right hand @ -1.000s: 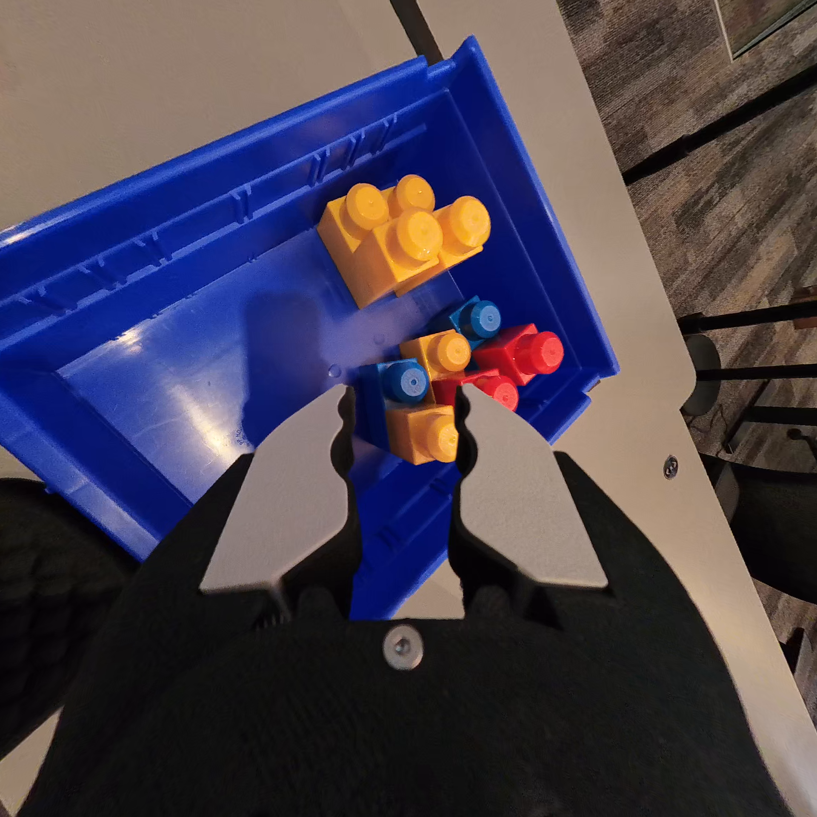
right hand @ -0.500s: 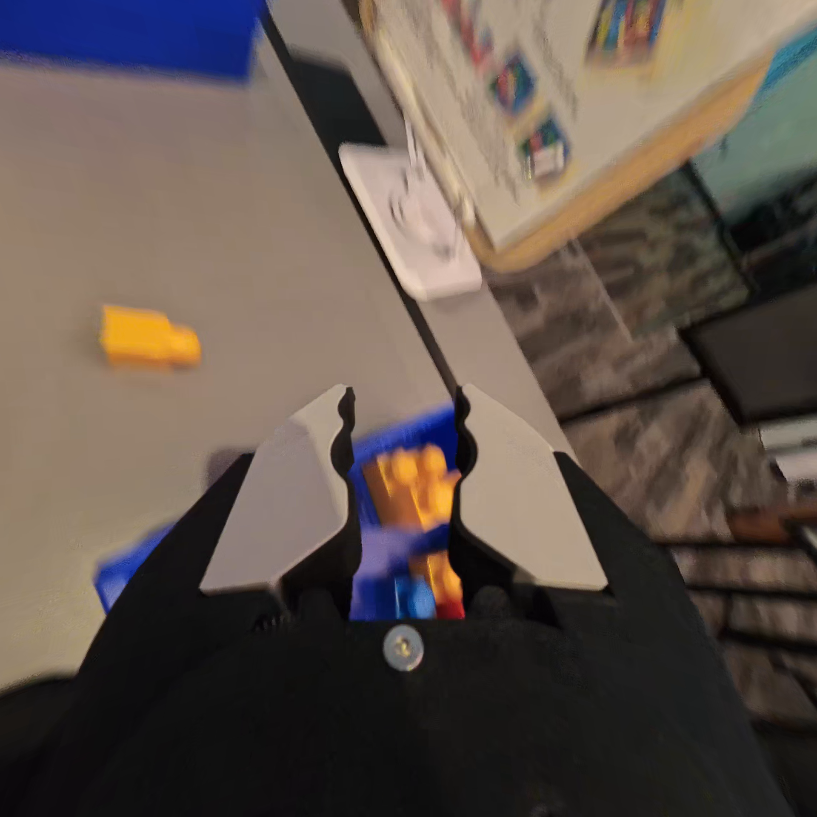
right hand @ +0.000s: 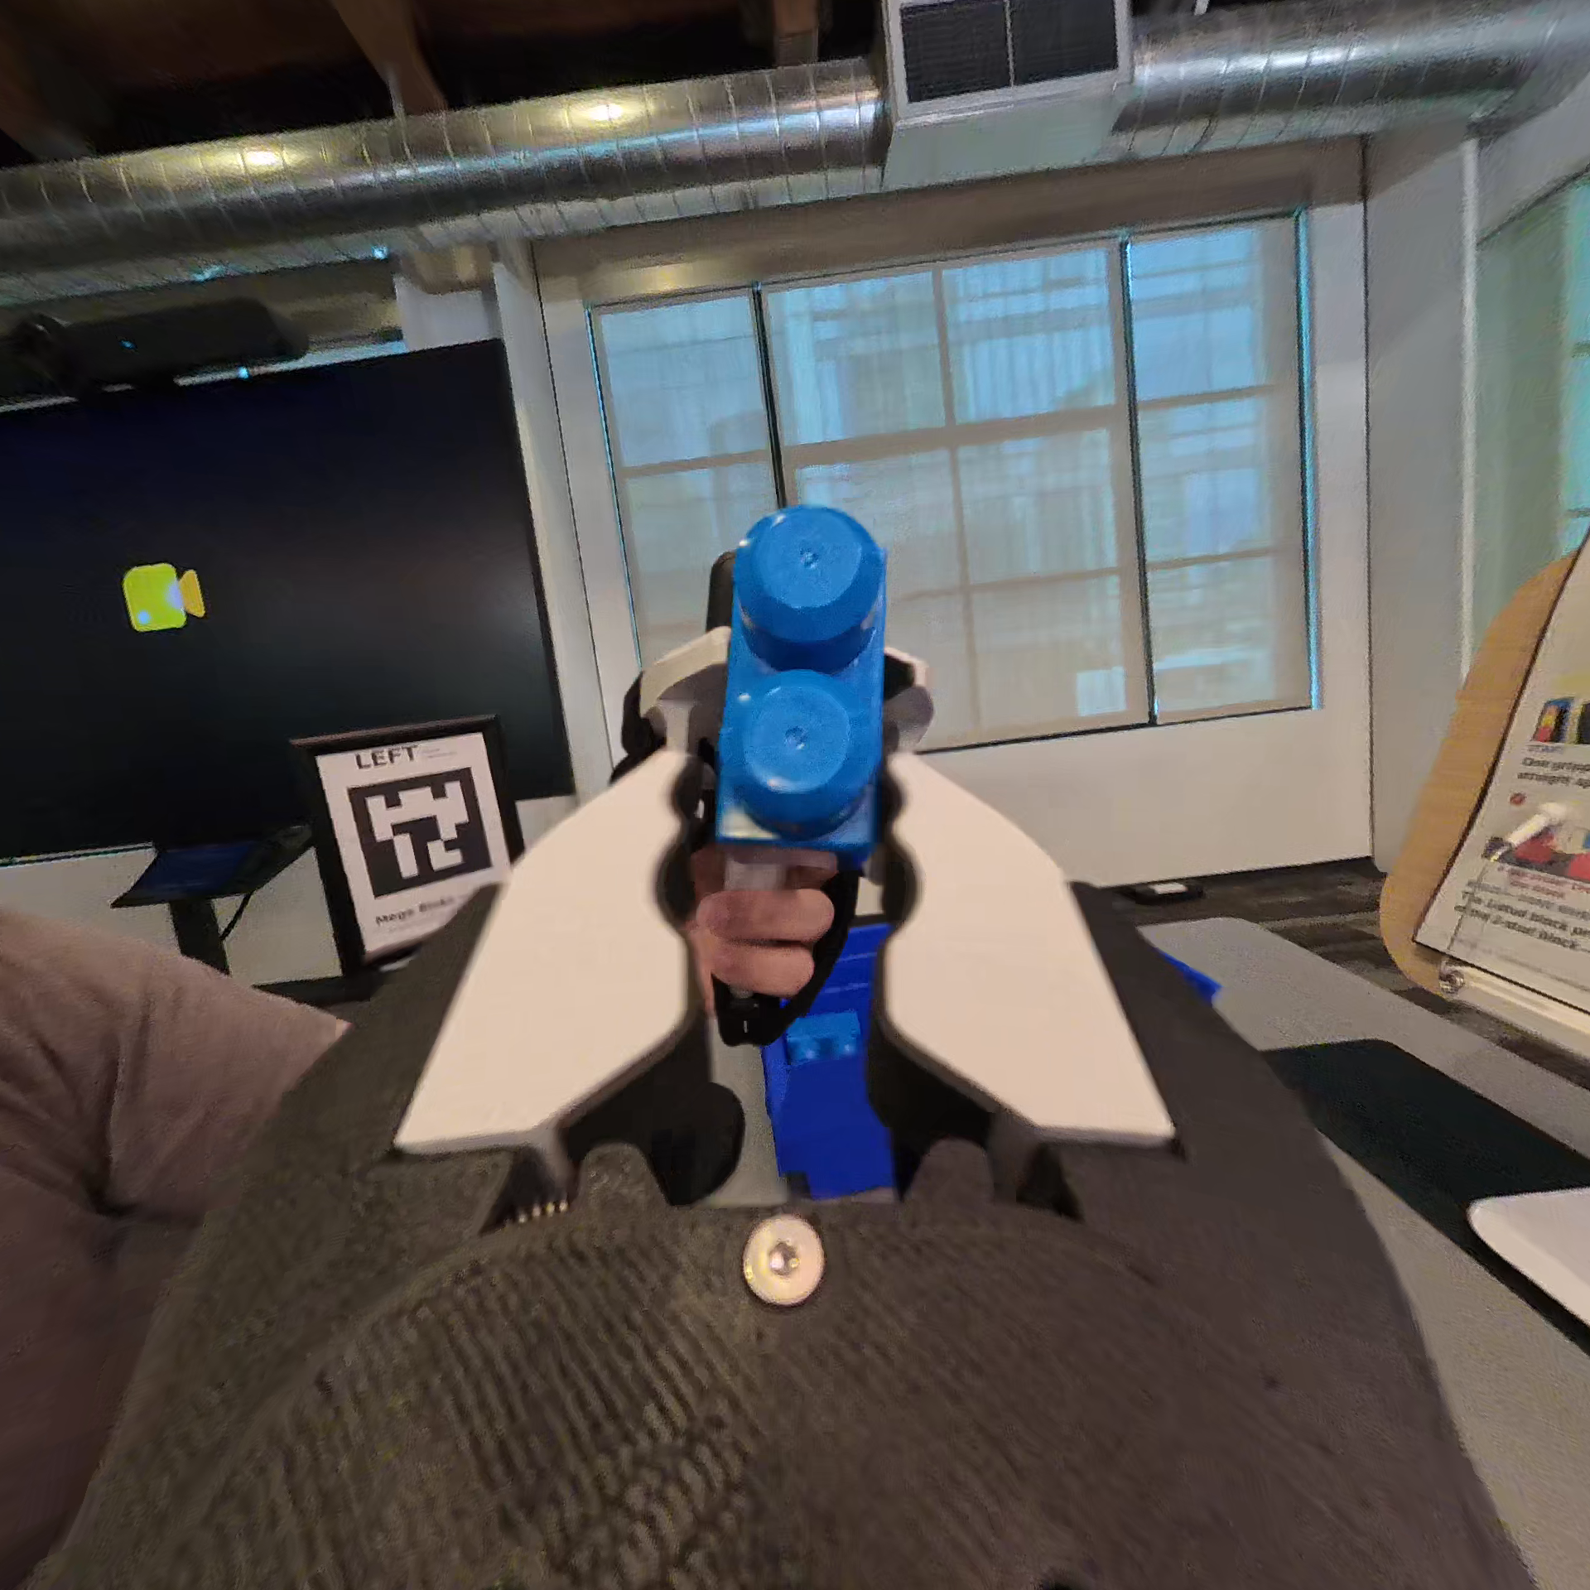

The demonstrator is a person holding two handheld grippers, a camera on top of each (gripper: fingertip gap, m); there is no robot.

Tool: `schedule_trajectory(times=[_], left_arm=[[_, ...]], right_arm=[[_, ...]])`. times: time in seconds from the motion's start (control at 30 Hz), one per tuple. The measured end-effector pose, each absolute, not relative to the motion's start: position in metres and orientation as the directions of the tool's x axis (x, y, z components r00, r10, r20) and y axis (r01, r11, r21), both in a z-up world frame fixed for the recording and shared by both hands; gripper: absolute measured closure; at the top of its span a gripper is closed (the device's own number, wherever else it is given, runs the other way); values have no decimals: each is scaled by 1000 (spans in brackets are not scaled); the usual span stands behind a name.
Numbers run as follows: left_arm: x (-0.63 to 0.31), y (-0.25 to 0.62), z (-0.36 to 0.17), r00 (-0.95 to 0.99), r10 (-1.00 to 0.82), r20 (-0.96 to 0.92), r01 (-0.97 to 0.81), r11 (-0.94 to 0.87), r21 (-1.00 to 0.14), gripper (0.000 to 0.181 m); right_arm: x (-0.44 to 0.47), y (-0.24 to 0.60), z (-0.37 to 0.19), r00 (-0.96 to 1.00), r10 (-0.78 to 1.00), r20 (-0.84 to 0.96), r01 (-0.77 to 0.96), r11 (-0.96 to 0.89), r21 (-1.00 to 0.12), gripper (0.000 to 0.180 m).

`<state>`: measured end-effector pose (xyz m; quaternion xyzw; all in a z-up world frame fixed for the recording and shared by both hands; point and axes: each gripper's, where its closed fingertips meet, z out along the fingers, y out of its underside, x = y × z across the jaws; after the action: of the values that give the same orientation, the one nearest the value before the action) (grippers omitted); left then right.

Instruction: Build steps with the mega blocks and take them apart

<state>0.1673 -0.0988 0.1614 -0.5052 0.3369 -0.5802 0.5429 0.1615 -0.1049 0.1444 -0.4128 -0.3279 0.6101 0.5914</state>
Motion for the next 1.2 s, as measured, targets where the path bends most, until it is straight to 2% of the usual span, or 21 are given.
schedule_trajectory(times=[0.1,0.2,0.27,0.37,0.5,0.7,0.93,1.2], left_arm=[[164,-101,151,77,-981,176,218,-156,-964,144],[157,-98,129,141,-990,-9,-7,8,-1000,138],[154,-96,111,165,-981,-105,-178,75,-981,124],[153,-102,93,137,-980,-146,-317,96,-944,123],[157,-115,77,65,-993,-98,-378,66,-923,139],[158,-121,74,72,-991,-114,-393,77,-916,140],[158,-123,79,72,-990,-119,-391,81,-917,139],[165,-124,76,71,-992,-105,-390,69,-918,139]], right_arm=[[165,-104,139,-17,993,-118,-420,-114,-900,143],[164,-103,128,-46,992,-115,-296,-123,-947,144],[164,-105,119,-27,998,-52,-194,-57,-979,144],[162,-112,108,4,999,48,-40,48,-998,143],[152,-120,96,21,990,139,75,137,-988,143],[153,-126,96,1,987,163,86,163,-983,143],[161,-129,113,-19,995,96,5,96,-995,148],[154,-131,116,-28,992,125,-62,123,-990,149]])
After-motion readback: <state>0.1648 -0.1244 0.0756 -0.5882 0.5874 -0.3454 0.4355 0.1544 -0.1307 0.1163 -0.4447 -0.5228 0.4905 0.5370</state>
